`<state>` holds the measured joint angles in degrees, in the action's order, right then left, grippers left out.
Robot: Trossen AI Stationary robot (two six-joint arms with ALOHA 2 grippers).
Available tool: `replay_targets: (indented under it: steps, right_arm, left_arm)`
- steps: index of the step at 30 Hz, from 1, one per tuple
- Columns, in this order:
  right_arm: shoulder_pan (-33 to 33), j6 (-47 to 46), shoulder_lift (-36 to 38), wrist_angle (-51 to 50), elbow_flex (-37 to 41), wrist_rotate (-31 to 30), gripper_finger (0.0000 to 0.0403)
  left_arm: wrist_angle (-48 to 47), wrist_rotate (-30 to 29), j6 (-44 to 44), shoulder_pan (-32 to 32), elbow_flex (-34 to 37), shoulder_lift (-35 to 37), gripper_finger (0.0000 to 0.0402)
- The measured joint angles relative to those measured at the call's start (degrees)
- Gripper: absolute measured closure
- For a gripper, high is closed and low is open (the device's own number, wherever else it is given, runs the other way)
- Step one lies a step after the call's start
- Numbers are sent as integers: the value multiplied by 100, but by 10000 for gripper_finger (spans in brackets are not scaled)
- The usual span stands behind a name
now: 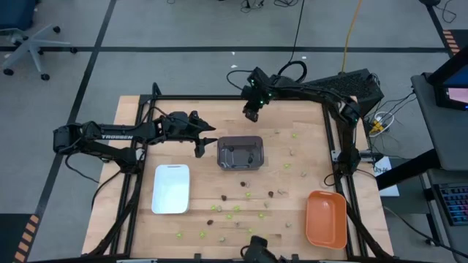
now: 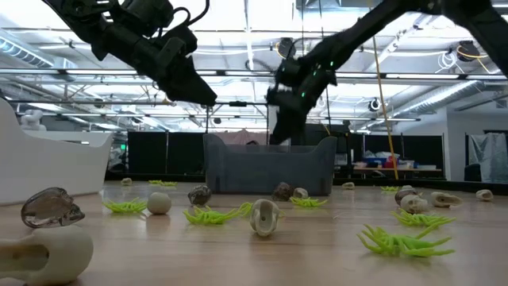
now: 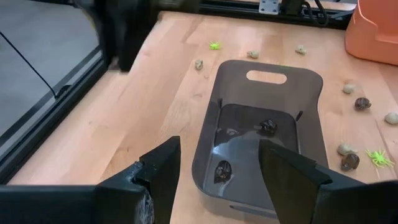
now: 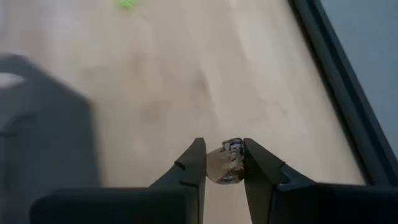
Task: Sort Halloween decoration
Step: Put the black skull toy into the black bin
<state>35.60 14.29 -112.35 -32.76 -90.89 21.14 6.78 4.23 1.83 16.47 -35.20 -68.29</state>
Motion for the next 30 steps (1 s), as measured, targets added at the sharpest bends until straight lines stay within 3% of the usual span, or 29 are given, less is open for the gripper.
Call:
replay_targets:
  steps: [9,14,18,23,27,30]
  right_arm:
    - [-695,155,871,-1249,12,333,352]
    - [-1398,109,1512,-888,655,422,352]
    - [-1984,-339,2018,565,1694,-329,352]
    - [-2690,-405,2341,3261,3145,-993,352]
    - [-3053,-146,2349,5226,3971,-1423,352]
    - [-3252,294,2360,6115,4343,-1661,352]
  left_arm:
    - [-6,0,-2,-9,0,0,187]
    - [-3,0,-7,-9,0,0,187]
    - [21,0,-7,-9,0,0,187]
    - [29,0,-7,-9,0,0,187]
    - [24,0,-4,-9,1,0,187]
    - [25,0,-2,-9,0,0,187]
